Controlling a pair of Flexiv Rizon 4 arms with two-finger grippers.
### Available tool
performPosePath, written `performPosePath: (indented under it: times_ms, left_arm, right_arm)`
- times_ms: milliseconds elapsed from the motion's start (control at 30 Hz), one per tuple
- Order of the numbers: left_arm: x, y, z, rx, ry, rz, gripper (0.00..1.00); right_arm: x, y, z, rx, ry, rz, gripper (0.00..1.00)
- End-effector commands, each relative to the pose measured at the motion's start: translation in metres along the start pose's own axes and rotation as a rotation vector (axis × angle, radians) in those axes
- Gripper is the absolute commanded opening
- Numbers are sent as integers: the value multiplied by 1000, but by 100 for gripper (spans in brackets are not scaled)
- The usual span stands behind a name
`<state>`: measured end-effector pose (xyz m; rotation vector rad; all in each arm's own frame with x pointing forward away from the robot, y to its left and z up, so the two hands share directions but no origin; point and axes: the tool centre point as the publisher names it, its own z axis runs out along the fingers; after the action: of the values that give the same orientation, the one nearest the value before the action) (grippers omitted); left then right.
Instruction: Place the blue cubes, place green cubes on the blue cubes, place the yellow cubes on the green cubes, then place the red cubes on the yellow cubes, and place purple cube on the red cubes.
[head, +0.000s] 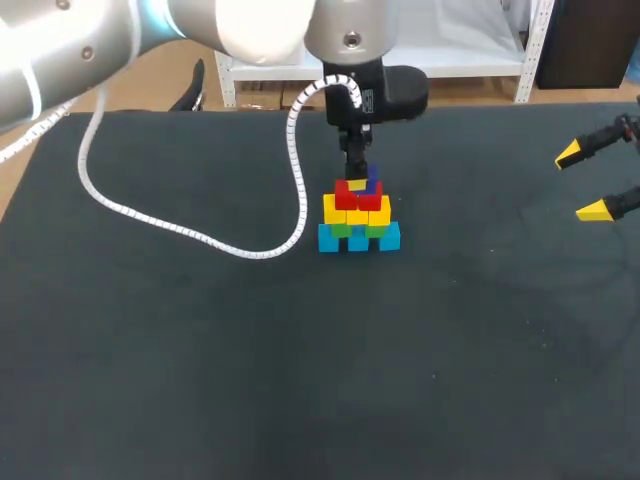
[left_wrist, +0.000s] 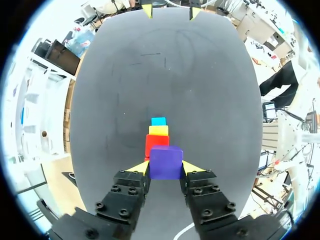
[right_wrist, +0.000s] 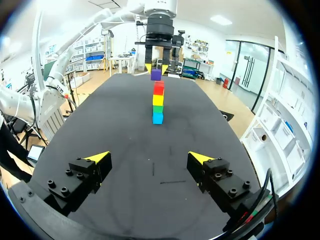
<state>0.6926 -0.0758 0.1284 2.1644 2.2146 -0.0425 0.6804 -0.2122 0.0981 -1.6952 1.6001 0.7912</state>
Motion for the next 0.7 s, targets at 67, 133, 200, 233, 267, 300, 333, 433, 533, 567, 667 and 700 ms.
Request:
performPosePath:
  times_ms: [67,133,200,233,267,300,333,433,533,567,667,700]
  left_arm:
    - [2,3,1,-1,-6,-2,0]
    - [3,4,1,-1,-7,-2,0]
    - [3,4,2,0,-7,-2,0]
    - [4,4,3,1,-7,-2,0]
    - [4,4,4,3,-7,-1,0]
    - [4,4,4,4,-7,-1,0]
    - [4,4,5,10,-11,-1,0]
    - [3,5,5,11,-16,1,0]
    - [3,5,5,9,-19,1,0]
    - [3,5,5,9,-21,0,0]
    - [4,5,6,11,-22,0,0]
    - [4,5,6,12,-22,-1,0]
  right_arm:
    - [0,0,0,0,-1,-1,100]
    - [0,0,0,0,-1,-1,100]
    - [0,0,0,0,-1,-1,100]
    - [0,0,0,0,-1,-1,100]
    - [0,0,0,0,-1,-1,100]
    - [0,0,0,0,-1,-1,100]
    - [0,0,0,0,-1,-1,100]
    - [0,0,0,0,-1,-1,100]
    - [0,0,0,0,-1,-1,100]
    - [0,0,0,0,-1,-1,100]
    - [0,0,0,0,-1,-1,100]
    - [0,0,0,0,-1,-1,100]
